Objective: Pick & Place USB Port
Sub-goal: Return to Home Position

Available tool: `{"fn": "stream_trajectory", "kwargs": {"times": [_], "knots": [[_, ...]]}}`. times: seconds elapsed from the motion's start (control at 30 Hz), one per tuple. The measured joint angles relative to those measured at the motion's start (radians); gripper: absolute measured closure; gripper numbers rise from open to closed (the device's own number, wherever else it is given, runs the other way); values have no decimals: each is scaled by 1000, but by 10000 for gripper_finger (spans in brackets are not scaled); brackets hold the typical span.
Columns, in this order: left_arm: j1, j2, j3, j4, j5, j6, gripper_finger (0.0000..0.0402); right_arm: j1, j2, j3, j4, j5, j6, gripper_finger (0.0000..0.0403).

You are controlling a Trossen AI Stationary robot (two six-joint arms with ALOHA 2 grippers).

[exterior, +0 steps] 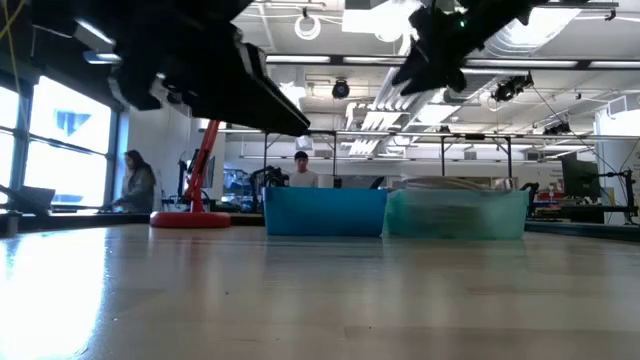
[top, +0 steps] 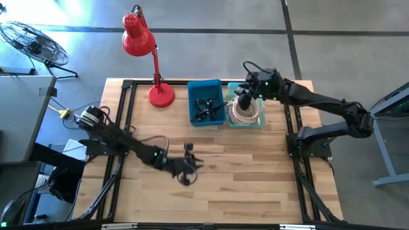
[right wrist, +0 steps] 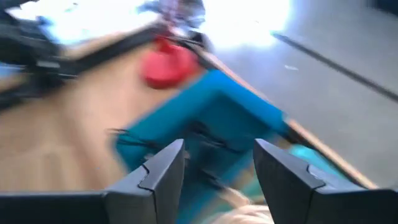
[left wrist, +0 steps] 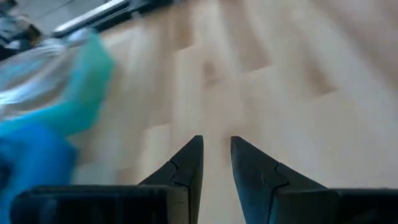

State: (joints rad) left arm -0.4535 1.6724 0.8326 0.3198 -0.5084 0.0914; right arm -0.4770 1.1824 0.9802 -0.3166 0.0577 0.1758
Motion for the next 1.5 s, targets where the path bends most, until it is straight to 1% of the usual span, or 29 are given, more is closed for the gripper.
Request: {"fn": "stream_trajectory", "kwargs": {"times": [0.13, 0.23, 0.33, 0.4, 0.47, 0.53, 0.6, 0.63, 0.73, 0.83, 0.9, 0.97, 1.07, 1.2, 1.37, 1.5], "knots": [[94, -94, 0, -115, -3, 149, 321, 10, 0, 64, 37, -218, -23, 219], [148, -179, -1, -121, -4, 299, 321, 51, 0, 123, 77, -326, -111, 222], [181, -291, 1, -83, -11, 410, 321, 115, 0, 193, 62, -354, -181, 241], [188, -373, 0, -103, -32, 466, 326, 164, -2, 242, 18, -353, -209, 264], [188, -449, 1, -127, -47, 515, 344, 213, -11, 288, -50, -345, -236, 296], [184, -526, 0, -177, -48, 545, 379, 268, -29, 322, -114, -333, -252, 336], [183, -596, 0, -234, -44, 549, 394, 332, -54, 336, -160, -299, -260, 380], [183, -634, 0, -280, -44, 547, 393, 371, -71, 336, -167, -285, -267, 391], [184, -734, 0, -419, -46, 536, 399, 489, -127, 332, -188, -169, -268, 390], [184, -836, 0, -571, -42, 519, 400, 599, -195, 332, -270, -2, -282, 400], [185, -900, 0, -668, 13, 475, 400, 673, -235, 332, -328, 120, -261, 399], [185, -949, 0, -716, 66, 430, 401, 747, -272, 332, -398, 230, -228, 401], [185, -1018, 0, -780, 81, 404, 401, 849, -319, 302, -430, 353, -184, 402], [185, -1094, 0, -841, 72, 399, 401, 941, -402, 197, -420, 425, -177, 402], [185, -1189, 0, -915, 11, 399, 401, 994, -533, 53, -401, 496, -121, 402], [185, -1248, -18, -985, 8, 327, 401, 1012, -670, -103, -234, 500, -148, 403]]}}
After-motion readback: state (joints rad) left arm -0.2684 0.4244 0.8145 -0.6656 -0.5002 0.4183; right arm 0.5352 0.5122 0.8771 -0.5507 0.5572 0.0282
